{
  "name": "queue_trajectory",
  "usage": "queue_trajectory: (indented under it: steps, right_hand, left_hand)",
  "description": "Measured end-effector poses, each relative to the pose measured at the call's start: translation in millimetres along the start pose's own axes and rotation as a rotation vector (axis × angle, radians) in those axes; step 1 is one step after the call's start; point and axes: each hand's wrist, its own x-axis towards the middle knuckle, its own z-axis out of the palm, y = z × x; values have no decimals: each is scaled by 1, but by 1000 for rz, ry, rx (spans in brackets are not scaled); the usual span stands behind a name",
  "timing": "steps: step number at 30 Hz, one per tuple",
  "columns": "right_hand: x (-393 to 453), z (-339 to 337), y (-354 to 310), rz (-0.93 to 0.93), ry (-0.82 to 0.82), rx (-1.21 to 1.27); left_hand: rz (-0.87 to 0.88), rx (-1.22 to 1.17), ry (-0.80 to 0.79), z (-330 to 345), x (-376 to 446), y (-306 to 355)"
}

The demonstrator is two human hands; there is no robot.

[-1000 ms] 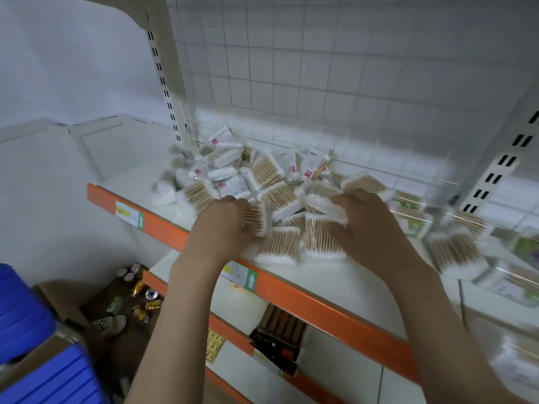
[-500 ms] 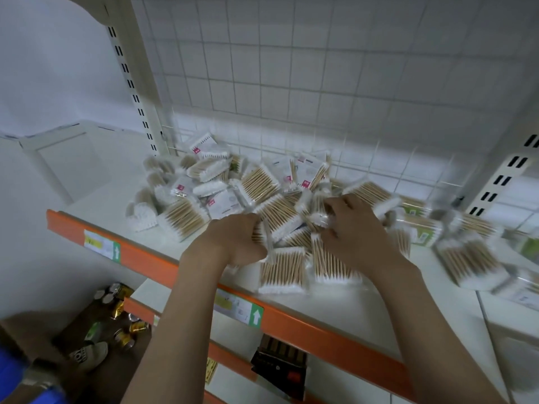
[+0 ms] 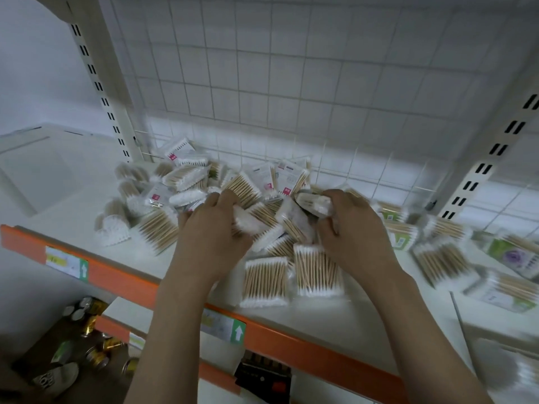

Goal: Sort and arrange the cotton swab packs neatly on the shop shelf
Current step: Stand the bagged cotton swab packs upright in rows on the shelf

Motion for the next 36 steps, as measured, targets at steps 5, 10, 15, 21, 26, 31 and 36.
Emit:
queue_trajectory:
  steps: [5, 10, 15, 21, 26, 31, 36]
  right_hand:
    - [-27, -35, 3, -25, 99, 38]
    - [-70, -82, 27, 33, 151, 35]
    - [-128, -142, 66, 79, 196, 7]
    - [-223, -217, 124, 194, 271, -47]
    - [-299, -266, 165, 307, 320, -97]
    - [-346, -295, 195, 391, 334, -143]
    - [-365, -311, 218, 441, 348, -150]
  left_hand:
    - [143, -214, 124, -5, -15, 43]
    - [241, -303, 111, -1, -38, 105]
    - [305, -349, 77, 5, -72, 184]
    - [386, -427, 5, 20, -129, 291]
    - [411, -551, -30, 33, -179, 374]
    - [485, -544, -30, 42, -206, 428]
    - [480, -578, -54, 55, -211, 459]
